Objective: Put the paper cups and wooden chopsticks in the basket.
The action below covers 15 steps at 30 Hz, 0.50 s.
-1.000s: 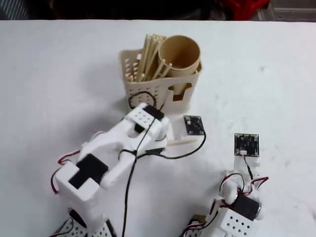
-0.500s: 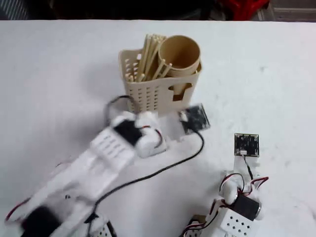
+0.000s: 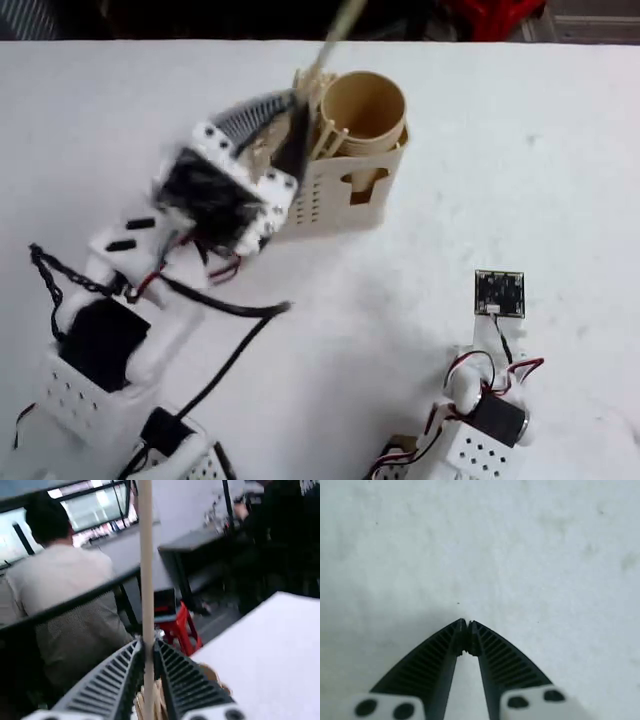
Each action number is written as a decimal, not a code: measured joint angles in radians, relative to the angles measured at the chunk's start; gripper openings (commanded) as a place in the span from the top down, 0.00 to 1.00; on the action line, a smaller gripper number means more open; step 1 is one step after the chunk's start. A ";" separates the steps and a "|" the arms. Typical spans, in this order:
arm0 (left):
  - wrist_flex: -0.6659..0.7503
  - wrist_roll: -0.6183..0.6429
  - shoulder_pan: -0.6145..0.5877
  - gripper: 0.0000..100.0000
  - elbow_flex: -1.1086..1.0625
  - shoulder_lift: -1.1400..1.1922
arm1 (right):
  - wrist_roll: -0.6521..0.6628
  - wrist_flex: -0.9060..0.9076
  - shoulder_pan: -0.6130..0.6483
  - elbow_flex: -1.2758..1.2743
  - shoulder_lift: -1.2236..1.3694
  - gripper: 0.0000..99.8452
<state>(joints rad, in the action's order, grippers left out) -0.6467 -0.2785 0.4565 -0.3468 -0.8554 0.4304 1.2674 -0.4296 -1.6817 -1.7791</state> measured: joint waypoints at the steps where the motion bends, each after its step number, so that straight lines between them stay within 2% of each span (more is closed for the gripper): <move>1: 0.057 0.009 -0.002 0.97 0.008 0.026 | 0.000 0.000 0.000 0.000 0.000 0.98; 7: 0.302 0.020 -0.003 0.96 0.009 0.259 | 0.000 0.000 0.000 0.000 0.000 0.98; 11: 0.334 0.023 -0.054 0.96 0.009 0.379 | 0.000 0.000 0.000 0.000 0.000 0.98; 15: 0.334 0.023 -0.095 0.96 0.009 0.402 | 0.000 0.000 0.000 0.000 0.000 0.98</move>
<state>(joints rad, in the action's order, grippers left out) -0.3122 -0.2555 0.3613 -0.3376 -0.4534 0.4304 1.2674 -0.4296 -1.6817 -1.7791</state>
